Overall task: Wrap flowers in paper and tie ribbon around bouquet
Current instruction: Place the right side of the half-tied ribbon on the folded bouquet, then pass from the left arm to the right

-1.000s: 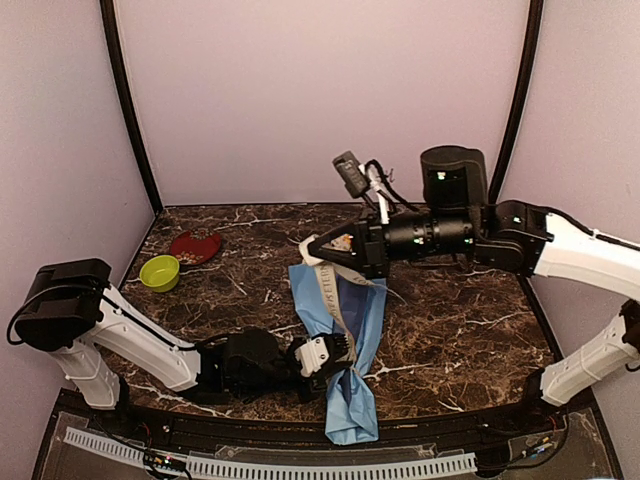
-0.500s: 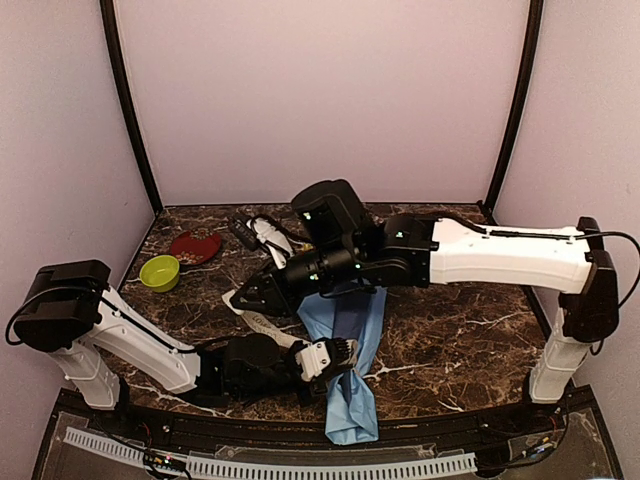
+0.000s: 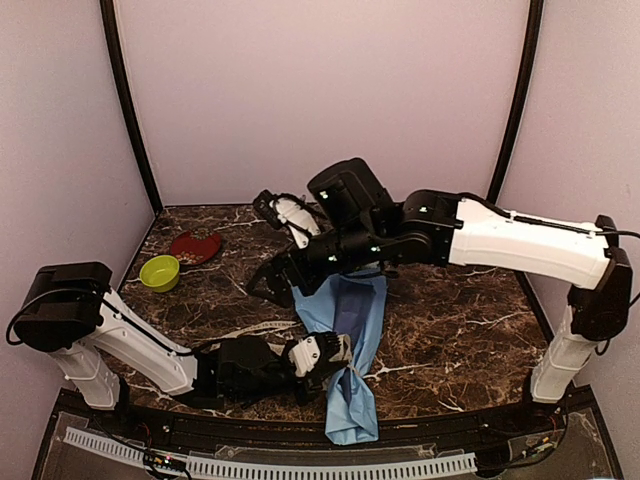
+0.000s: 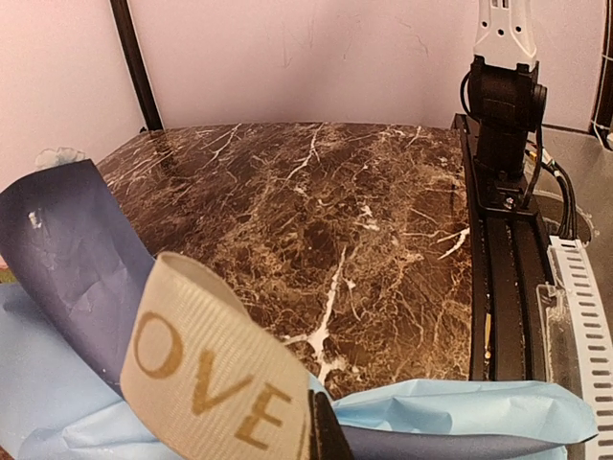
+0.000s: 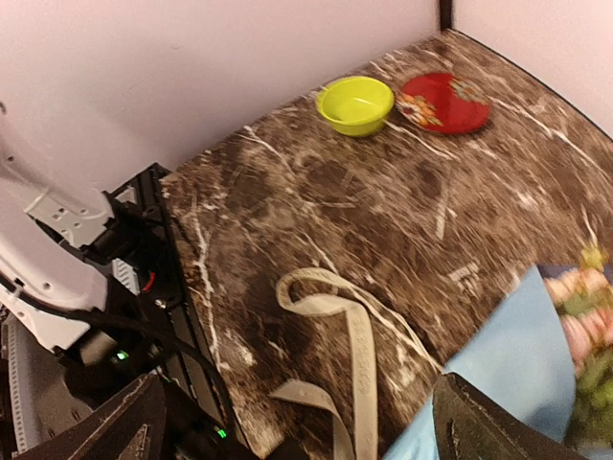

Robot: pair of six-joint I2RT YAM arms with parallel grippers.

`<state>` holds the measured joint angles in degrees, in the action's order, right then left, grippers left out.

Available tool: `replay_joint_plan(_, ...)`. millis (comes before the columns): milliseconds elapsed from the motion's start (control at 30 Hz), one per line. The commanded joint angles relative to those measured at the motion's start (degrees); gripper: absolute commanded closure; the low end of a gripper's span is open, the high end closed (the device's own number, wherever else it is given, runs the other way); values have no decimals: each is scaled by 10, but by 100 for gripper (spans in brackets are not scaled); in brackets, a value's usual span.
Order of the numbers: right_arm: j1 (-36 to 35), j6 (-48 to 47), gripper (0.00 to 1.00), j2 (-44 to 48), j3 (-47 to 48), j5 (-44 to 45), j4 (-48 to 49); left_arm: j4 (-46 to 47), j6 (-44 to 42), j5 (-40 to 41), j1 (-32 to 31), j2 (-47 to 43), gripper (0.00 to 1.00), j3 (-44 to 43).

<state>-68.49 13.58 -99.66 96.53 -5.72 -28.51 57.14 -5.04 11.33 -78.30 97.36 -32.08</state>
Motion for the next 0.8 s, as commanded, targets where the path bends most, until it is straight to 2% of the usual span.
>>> replay_joint_plan(0, 65, 78, 6, 128, -114, 36, 32, 51, 41, 5, 0, -15, 100, 14)
replay_joint_plan(100, 90, 119, 25, 195, -233, -16, 100, 73, 51, 12, 0, -8, 100, 20)
replay_joint_plan(133, 92, 129, 29, 212, -266, -41, 119, 83, 53, 15, 1, -7, 100, 22)
replay_joint_plan(200, 93, 142, 29, 232, -328, -87, 150, 89, 53, 13, 2, -5, 100, 22)
replay_joint_plan(333, 93, 172, 15, 246, -409, -165, 225, 78, 51, 10, 3, -1, 100, 15)
replay_joint_plan(400, 92, 181, 14, 234, -426, -175, 234, 76, 51, 10, 4, -1, 100, 14)
replay_joint_plan(567, 89, 184, 28, 219, -441, -212, 255, 73, 57, 11, 6, -6, 100, 18)
replay_joint_plan(700, 86, 176, 28, 209, -437, -208, 233, 69, 59, 11, 8, -8, 100, 19)
replay_joint_plan(767, 86, 172, 33, 200, -437, -205, 221, 66, 60, 11, 9, -9, 100, 19)
